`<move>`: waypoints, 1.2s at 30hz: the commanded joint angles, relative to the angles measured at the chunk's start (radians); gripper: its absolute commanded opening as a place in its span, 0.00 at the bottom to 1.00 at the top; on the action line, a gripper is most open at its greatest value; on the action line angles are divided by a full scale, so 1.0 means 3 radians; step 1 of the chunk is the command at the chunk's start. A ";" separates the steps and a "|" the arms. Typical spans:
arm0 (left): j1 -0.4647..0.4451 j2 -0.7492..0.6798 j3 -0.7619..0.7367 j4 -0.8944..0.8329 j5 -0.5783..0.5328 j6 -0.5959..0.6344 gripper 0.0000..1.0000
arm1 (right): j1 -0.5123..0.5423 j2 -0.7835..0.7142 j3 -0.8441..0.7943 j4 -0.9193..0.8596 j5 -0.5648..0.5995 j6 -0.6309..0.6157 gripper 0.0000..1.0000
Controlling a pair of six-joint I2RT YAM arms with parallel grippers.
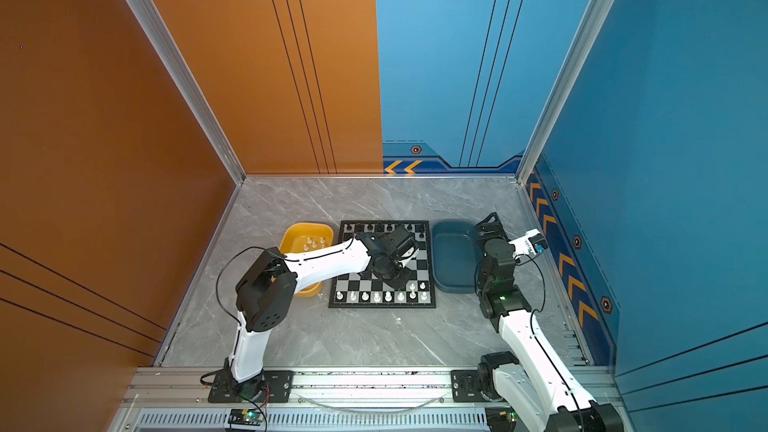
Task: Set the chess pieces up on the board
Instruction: 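Lower the pawn onto the square beside the placed pawns and open the left gripper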
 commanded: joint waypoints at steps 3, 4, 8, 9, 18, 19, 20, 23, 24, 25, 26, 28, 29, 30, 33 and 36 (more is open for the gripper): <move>-0.0035 0.0071 0.0104 -0.0103 0.0018 0.0023 0.12 | -0.0004 -0.0031 0.0005 -0.0015 -0.0020 0.0028 1.00; -0.0035 0.0075 0.0104 -0.0105 0.0018 0.0023 0.14 | -0.0002 -0.0031 0.0003 -0.0015 -0.0020 0.0028 1.00; -0.0041 0.0070 0.0104 -0.0103 0.0014 0.0023 0.20 | -0.0004 -0.0033 0.0003 -0.0015 -0.0020 0.0029 1.00; -0.0043 0.0070 0.0104 -0.0105 0.0013 0.0029 0.21 | -0.0004 -0.0031 0.0006 -0.0015 -0.0020 0.0029 1.00; -0.0051 0.0065 0.0119 -0.0104 0.0023 0.0044 0.22 | -0.0006 -0.0011 0.0008 0.0000 -0.0020 0.0029 1.00; -0.0051 0.0064 0.0119 -0.0105 0.0026 0.0048 0.22 | -0.0007 -0.0011 0.0009 0.0005 -0.0020 0.0029 1.00; -0.0051 0.0070 0.0123 -0.0106 0.0028 0.0049 0.22 | -0.0006 -0.0006 0.0010 0.0006 -0.0025 0.0029 1.00; -0.0054 0.0095 0.0138 -0.0109 0.0064 0.0048 0.23 | -0.0003 0.0005 0.0013 0.0011 -0.0034 0.0029 1.00; -0.0054 0.0110 0.0151 -0.0120 0.0073 0.0049 0.23 | -0.0006 0.0006 0.0015 0.0010 -0.0035 0.0029 1.00; -0.0059 0.0125 0.0168 -0.0135 0.0072 0.0049 0.23 | -0.0006 0.0005 0.0016 0.0010 -0.0035 0.0029 1.00; -0.0060 0.0143 0.0187 -0.0154 0.0070 0.0054 0.23 | -0.0006 0.0005 0.0013 0.0011 -0.0035 0.0029 1.00; -0.0067 0.0170 0.0211 -0.0176 0.0071 0.0054 0.23 | -0.0005 0.0005 0.0011 0.0011 -0.0031 0.0029 1.00; -0.0069 0.0181 0.0221 -0.0182 0.0071 0.0054 0.23 | -0.0010 0.0005 0.0009 0.0010 -0.0030 0.0029 1.00; -0.0074 0.0187 0.0227 -0.0192 0.0069 0.0054 0.23 | -0.0004 0.0005 0.0012 0.0008 -0.0030 0.0029 1.00; -0.0076 0.0202 0.0242 -0.0217 0.0049 0.0046 0.24 | -0.0009 0.0000 0.0006 0.0005 -0.0030 0.0029 1.00; -0.0076 0.0194 0.0232 -0.0218 0.0030 0.0044 0.24 | -0.0006 -0.0011 0.0003 0.0003 -0.0025 0.0029 1.00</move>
